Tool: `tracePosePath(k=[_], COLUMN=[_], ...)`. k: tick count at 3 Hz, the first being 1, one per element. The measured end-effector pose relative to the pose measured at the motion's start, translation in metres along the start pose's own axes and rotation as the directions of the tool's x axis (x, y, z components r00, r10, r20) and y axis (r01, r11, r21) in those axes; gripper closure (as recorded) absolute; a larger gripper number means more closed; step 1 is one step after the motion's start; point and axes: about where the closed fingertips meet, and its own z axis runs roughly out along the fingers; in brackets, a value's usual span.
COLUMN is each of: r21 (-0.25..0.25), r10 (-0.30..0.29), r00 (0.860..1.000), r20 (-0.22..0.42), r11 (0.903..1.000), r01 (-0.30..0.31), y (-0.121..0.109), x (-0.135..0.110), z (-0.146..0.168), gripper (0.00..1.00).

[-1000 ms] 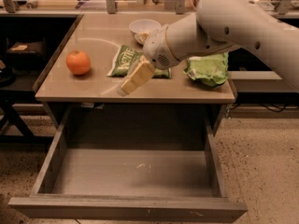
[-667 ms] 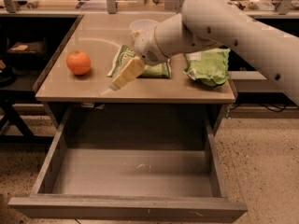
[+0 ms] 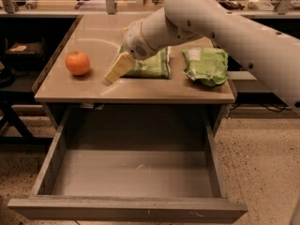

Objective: Place orange into top drawer

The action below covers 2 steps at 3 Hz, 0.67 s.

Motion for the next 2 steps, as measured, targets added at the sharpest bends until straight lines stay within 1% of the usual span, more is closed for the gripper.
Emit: tracePosePath(k=[1,2], r21=[0.004,-0.015], r10=[0.002,-0.015], r00=[0.999,0.997], r20=[0.033,0.076], r11=[1.0,0.9998], r01=[-0.002,0.016], y=[-0.002,-0.007], x=[-0.008,-0.024], z=[0.013,0.036], gripper=[0.0,0.0])
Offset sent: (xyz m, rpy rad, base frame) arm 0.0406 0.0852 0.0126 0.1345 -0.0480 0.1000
